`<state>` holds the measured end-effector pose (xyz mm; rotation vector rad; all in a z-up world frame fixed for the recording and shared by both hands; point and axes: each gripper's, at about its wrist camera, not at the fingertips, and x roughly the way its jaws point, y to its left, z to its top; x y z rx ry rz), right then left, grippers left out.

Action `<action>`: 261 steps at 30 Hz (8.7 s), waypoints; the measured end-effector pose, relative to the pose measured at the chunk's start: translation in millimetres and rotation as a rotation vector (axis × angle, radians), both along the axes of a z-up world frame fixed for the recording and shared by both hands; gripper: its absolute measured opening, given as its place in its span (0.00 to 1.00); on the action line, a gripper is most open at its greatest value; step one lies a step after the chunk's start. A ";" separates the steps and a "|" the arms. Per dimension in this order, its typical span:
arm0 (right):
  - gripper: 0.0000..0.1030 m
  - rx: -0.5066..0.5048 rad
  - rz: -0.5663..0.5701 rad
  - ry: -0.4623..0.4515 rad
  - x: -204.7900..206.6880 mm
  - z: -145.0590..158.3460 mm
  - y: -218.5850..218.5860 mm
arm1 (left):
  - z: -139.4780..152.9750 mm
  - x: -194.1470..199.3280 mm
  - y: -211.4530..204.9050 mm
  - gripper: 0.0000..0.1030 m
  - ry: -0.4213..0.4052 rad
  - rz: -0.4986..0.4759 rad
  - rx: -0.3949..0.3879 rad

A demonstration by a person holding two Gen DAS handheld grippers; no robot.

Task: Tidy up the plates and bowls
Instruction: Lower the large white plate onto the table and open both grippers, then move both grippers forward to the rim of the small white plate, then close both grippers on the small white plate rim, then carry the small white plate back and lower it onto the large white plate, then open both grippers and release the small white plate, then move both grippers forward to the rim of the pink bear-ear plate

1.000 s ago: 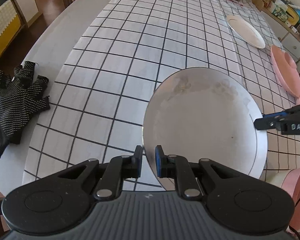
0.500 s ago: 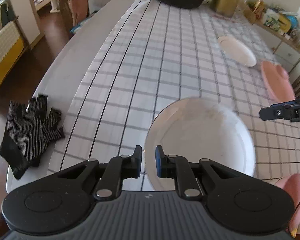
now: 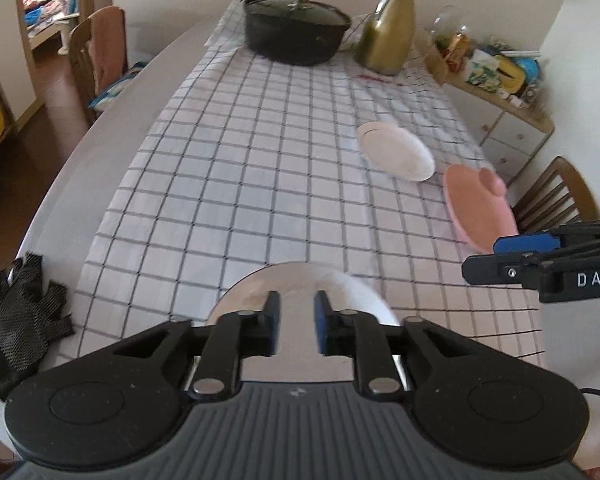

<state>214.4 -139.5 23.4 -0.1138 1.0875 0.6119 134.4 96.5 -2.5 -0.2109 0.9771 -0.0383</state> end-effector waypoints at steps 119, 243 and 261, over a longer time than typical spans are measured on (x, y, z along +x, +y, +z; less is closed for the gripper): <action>0.14 -0.120 -0.220 0.094 182.9 -82.6 -52.4 | -78.6 223.5 -68.9 0.15 0.131 0.084 -0.060; 0.37 -0.186 0.159 0.172 9.6 -77.2 52.3 | -78.1 -3.1 16.7 0.15 0.225 0.088 -0.007; 0.72 -0.110 -0.094 0.056 4.4 -8.4 -31.8 | -2.6 39.5 -59.5 0.61 0.003 -0.150 0.055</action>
